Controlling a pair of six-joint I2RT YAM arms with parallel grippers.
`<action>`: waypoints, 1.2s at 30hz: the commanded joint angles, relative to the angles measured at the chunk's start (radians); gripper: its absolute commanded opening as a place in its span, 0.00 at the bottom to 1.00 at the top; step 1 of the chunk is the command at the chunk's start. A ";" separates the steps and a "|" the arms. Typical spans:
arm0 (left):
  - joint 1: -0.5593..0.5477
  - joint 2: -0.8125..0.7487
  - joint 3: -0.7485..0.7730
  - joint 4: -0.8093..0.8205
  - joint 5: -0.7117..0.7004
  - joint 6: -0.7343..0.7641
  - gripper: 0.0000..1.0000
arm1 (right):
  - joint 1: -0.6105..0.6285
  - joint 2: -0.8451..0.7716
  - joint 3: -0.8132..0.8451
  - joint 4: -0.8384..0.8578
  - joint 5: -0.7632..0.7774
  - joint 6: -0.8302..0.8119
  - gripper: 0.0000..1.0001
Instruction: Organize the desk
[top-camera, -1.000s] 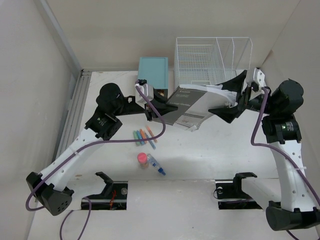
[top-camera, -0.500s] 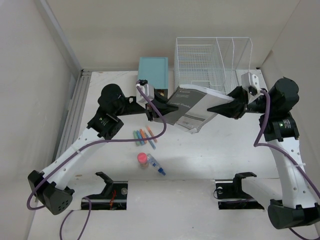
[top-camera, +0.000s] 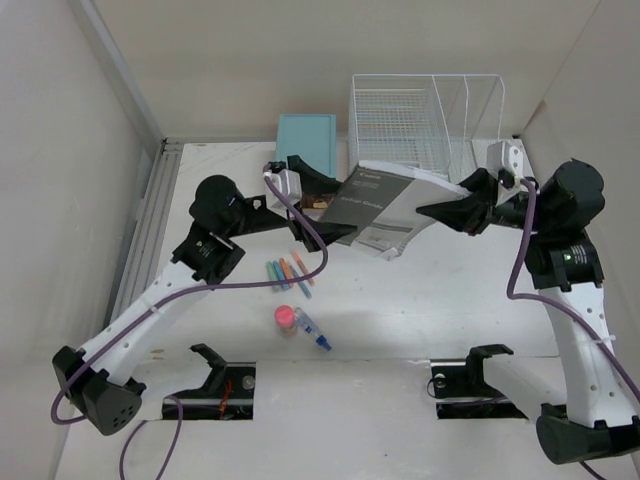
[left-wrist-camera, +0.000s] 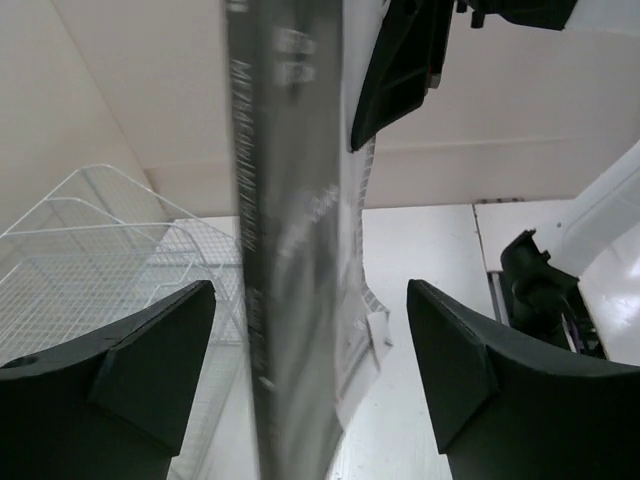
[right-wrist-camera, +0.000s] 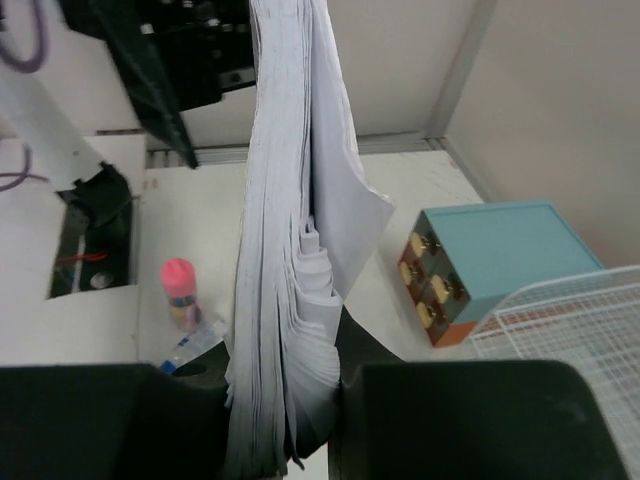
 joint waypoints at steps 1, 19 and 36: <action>-0.002 -0.087 -0.039 0.100 -0.112 -0.007 0.76 | 0.009 -0.027 0.092 0.067 0.221 -0.013 0.00; -0.002 -0.417 -0.210 -0.056 -0.948 -0.124 0.89 | 0.009 -0.016 0.115 0.128 1.337 -0.027 0.00; -0.002 -0.540 -0.297 -0.153 -0.959 -0.087 0.95 | 0.018 0.151 0.063 0.281 1.464 -0.099 0.00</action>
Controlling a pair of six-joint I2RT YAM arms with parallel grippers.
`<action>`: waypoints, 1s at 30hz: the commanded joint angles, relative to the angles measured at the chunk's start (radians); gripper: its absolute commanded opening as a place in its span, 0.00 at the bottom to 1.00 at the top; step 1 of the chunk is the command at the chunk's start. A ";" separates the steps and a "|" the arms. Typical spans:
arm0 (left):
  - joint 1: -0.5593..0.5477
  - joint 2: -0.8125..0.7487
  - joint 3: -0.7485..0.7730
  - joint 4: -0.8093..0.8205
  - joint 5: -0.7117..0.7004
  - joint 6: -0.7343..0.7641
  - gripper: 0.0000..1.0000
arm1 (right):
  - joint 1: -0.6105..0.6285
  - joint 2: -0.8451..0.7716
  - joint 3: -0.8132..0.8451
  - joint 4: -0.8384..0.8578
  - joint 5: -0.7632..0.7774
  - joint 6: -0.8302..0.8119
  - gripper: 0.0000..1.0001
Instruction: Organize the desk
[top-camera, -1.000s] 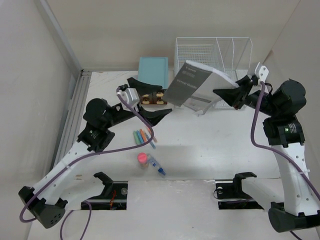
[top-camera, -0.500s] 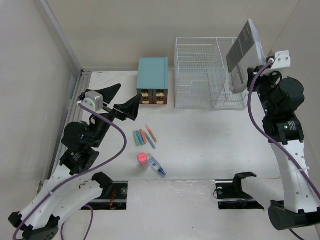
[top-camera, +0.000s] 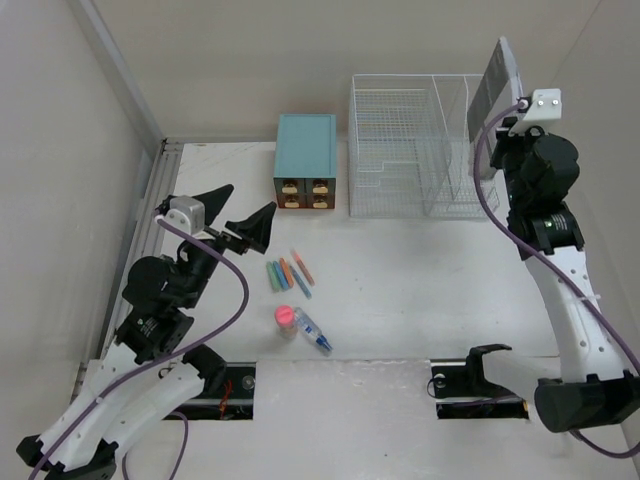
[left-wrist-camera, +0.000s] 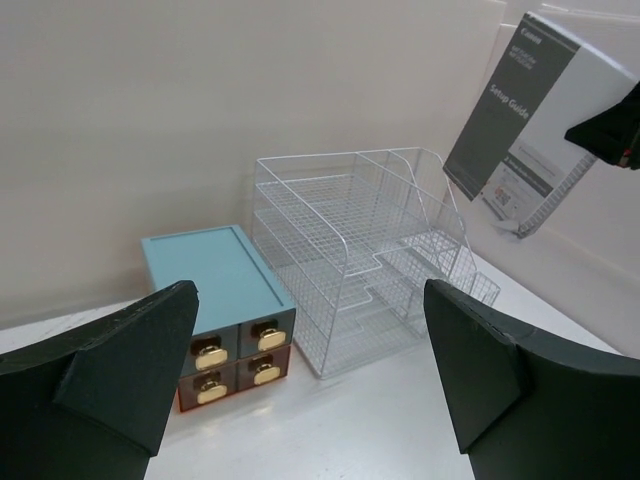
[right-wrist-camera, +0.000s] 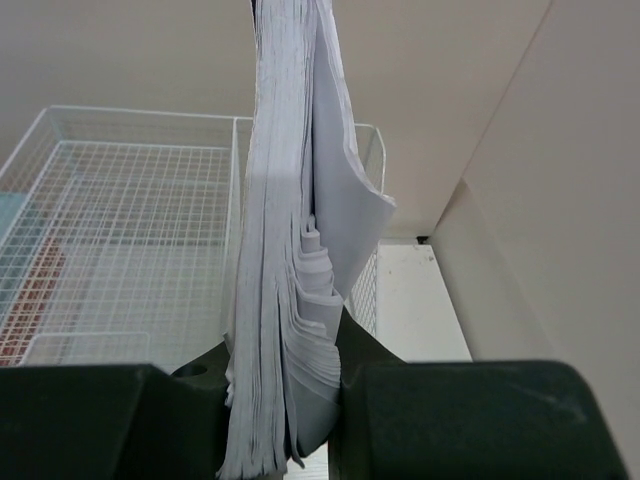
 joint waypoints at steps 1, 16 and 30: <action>-0.002 -0.024 -0.012 0.010 -0.005 0.010 0.95 | 0.011 0.002 0.007 0.236 0.014 -0.029 0.00; -0.002 -0.075 -0.074 -0.019 0.005 0.010 0.97 | 0.011 0.212 -0.046 0.418 -0.139 -0.053 0.00; -0.002 -0.014 -0.093 -0.008 0.015 0.010 0.97 | -0.018 0.467 -0.046 0.601 -0.140 0.048 0.00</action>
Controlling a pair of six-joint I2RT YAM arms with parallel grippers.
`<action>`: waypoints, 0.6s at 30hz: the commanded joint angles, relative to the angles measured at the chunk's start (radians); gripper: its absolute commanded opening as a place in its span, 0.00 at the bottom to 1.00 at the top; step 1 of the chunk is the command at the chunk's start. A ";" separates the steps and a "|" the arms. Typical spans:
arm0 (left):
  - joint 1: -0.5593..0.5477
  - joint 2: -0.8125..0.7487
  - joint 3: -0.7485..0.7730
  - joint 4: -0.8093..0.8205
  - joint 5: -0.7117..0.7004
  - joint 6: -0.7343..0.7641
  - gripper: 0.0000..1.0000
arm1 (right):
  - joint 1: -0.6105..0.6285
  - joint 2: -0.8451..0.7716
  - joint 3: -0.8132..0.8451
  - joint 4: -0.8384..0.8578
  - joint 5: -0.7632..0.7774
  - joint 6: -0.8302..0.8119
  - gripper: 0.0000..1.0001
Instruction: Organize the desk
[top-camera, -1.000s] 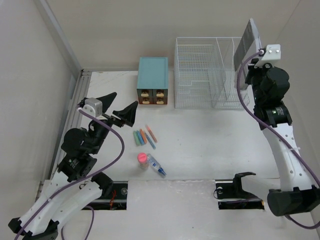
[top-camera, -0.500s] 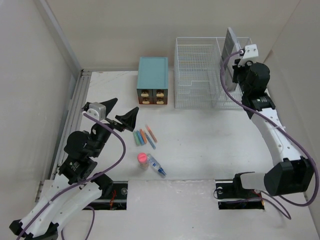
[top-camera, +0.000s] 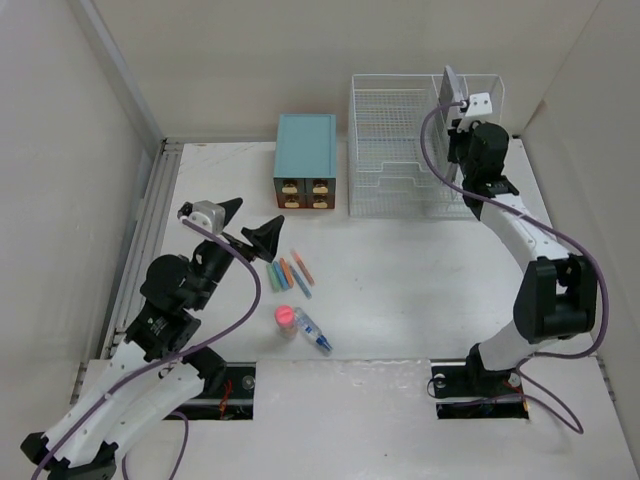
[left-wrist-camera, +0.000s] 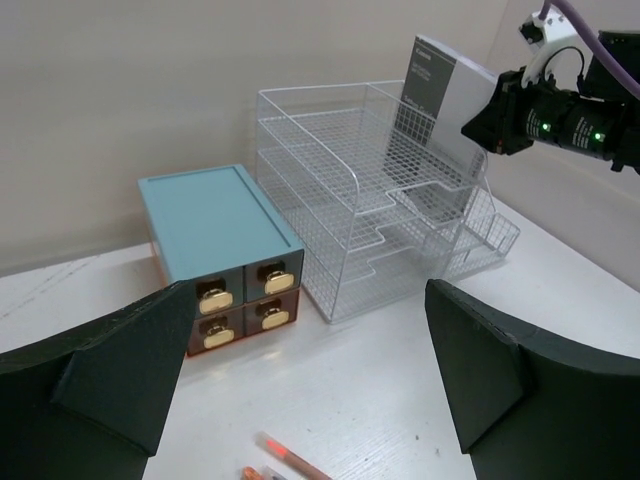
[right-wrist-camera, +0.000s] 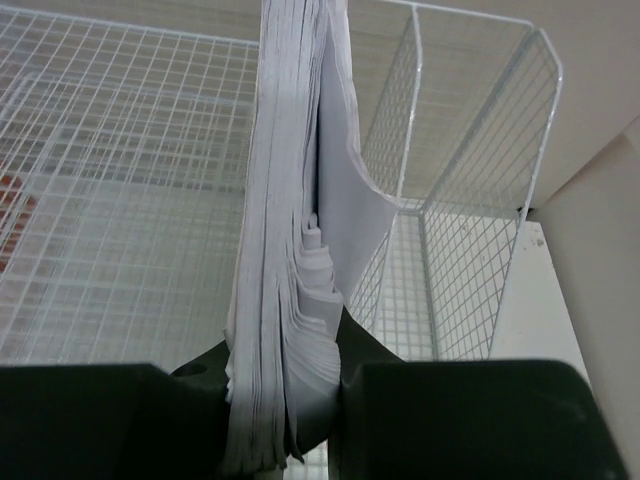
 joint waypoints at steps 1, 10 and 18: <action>-0.002 0.012 -0.006 0.054 0.011 0.000 0.97 | -0.014 0.020 0.019 0.256 -0.030 0.061 0.00; -0.002 0.012 -0.035 0.083 0.011 -0.011 0.98 | -0.023 0.112 0.028 0.279 -0.039 0.083 0.00; -0.002 0.021 -0.035 0.101 0.011 -0.020 0.98 | -0.042 0.132 0.008 0.279 -0.039 0.093 0.00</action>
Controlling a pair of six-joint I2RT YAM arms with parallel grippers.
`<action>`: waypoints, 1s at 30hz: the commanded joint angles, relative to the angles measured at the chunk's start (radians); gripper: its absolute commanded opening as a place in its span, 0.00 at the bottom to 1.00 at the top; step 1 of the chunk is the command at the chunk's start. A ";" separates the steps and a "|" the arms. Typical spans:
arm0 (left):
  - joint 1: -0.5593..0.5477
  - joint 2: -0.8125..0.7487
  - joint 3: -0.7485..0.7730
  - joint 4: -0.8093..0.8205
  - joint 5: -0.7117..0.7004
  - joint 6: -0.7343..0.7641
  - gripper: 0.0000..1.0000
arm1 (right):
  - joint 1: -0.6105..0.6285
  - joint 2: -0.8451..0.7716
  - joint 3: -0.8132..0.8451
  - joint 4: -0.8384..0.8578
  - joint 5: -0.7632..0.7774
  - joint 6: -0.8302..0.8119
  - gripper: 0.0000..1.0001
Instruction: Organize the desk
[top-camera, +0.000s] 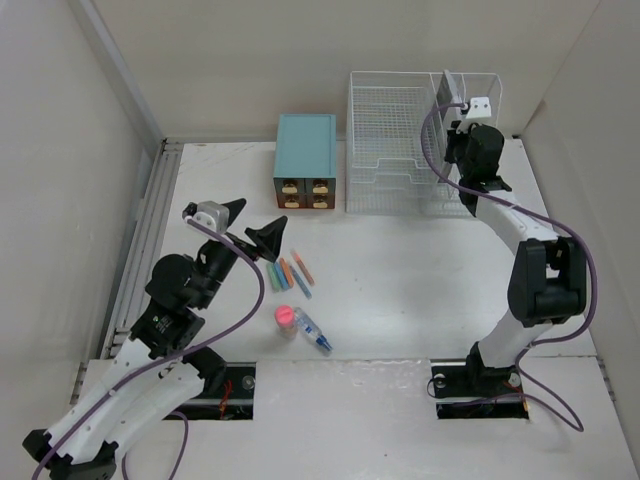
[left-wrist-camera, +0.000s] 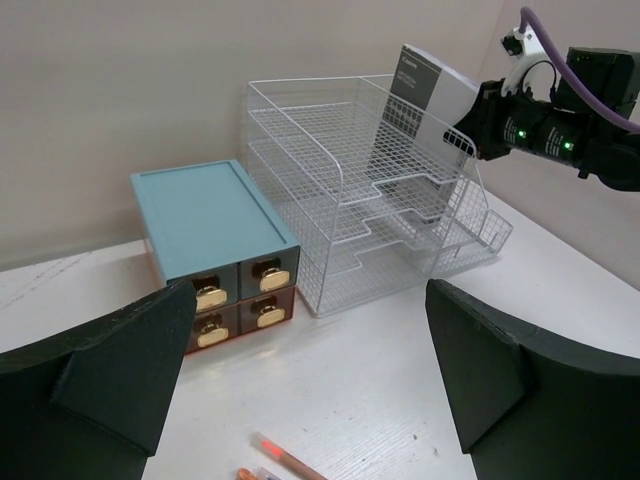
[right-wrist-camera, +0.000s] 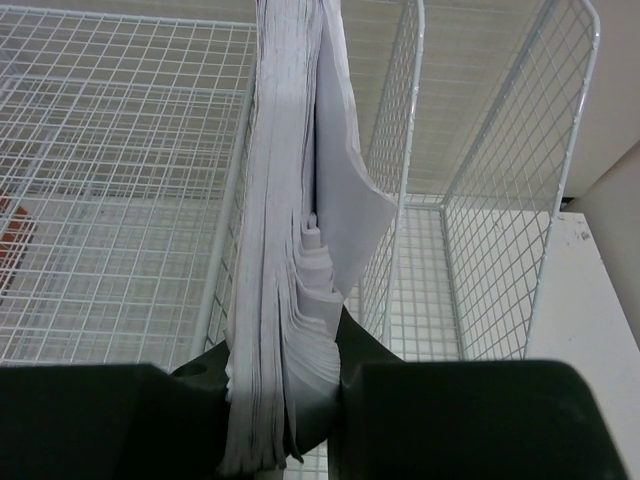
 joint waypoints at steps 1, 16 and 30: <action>-0.002 0.012 -0.001 0.064 0.005 -0.012 0.98 | -0.009 0.001 0.007 0.139 -0.012 0.010 0.00; -0.002 0.003 -0.010 0.073 0.014 -0.012 0.98 | -0.027 -0.018 -0.002 0.139 -0.040 0.019 0.60; -0.002 0.116 0.021 0.119 -0.049 -0.050 0.97 | -0.027 -0.296 0.013 0.045 -0.079 -0.008 0.62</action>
